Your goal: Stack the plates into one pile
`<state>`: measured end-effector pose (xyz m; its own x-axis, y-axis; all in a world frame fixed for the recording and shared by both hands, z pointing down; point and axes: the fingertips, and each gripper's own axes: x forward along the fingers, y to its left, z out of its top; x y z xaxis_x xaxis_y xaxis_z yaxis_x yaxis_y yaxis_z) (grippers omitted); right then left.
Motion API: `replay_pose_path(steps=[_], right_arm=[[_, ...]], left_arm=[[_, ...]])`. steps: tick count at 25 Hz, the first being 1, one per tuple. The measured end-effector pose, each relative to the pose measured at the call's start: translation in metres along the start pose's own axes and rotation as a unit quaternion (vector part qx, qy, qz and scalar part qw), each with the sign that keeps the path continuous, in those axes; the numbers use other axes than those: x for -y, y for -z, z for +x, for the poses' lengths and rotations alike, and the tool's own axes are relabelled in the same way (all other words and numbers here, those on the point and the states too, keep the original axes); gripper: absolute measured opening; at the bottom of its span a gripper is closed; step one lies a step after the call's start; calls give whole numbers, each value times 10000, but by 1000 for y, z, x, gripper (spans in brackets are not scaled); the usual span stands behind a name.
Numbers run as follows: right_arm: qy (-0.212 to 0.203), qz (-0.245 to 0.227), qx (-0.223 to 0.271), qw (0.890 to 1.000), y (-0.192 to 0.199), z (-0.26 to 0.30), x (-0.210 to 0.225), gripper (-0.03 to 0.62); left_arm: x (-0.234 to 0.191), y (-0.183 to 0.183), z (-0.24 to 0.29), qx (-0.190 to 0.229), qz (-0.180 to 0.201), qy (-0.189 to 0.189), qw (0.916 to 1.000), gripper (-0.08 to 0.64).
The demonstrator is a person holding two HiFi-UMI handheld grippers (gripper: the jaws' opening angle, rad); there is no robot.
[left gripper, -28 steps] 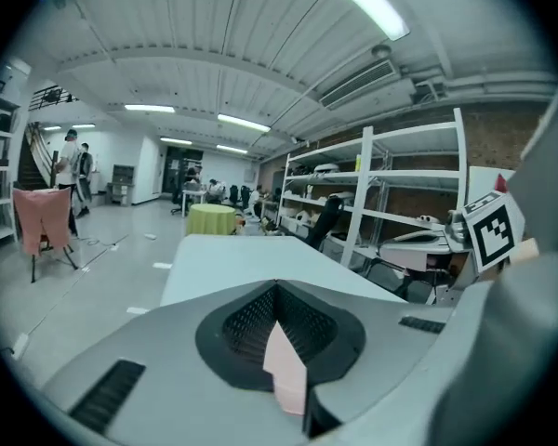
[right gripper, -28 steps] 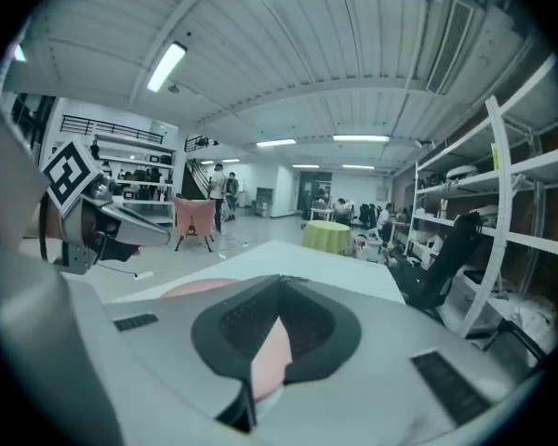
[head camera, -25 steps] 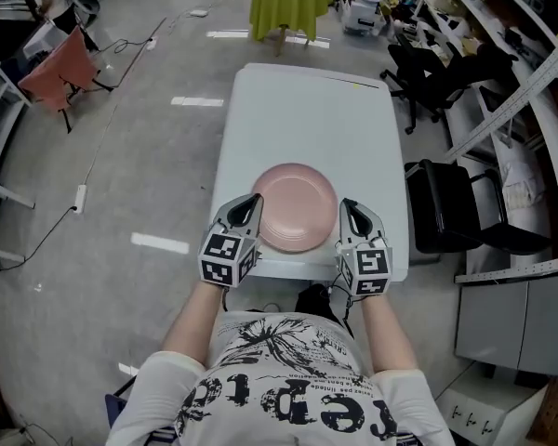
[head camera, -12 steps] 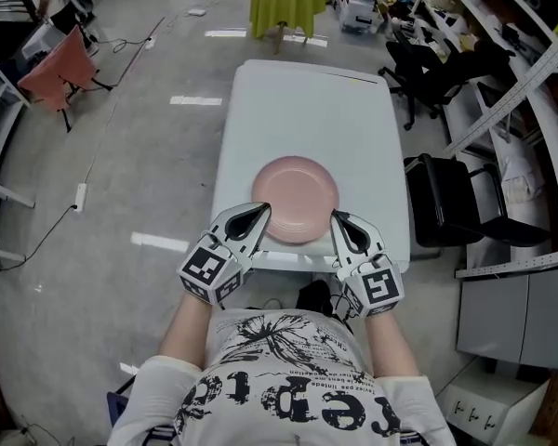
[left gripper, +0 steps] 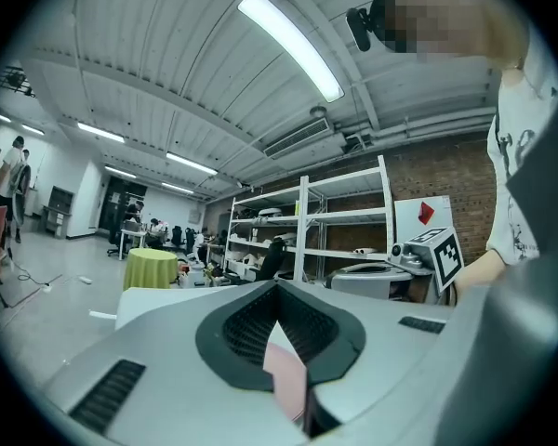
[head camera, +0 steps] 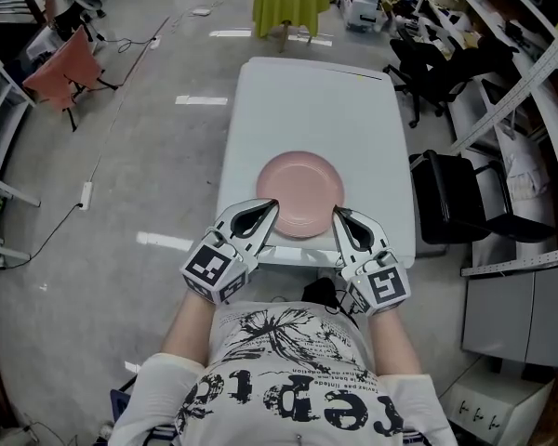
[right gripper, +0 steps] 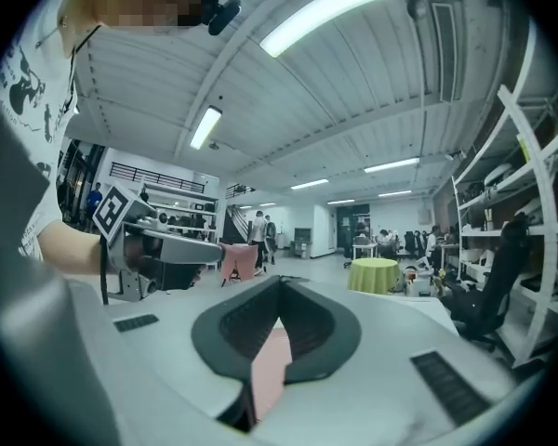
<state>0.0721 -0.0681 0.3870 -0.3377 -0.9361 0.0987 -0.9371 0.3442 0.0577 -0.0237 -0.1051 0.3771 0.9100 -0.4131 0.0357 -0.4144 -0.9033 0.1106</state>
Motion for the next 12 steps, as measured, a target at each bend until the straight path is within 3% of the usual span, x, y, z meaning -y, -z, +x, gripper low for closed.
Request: replay_pose_path(steps=[6, 12], right_arm=[[-2, -53, 37, 10000, -5, -5, -8, 5], [108, 189, 86, 9997, -3, -6, -11, 5]], left_arm=[[3, -1, -3, -64, 0, -153, 9999, 1], [4, -4, -9, 66, -104, -197, 9997, 1]])
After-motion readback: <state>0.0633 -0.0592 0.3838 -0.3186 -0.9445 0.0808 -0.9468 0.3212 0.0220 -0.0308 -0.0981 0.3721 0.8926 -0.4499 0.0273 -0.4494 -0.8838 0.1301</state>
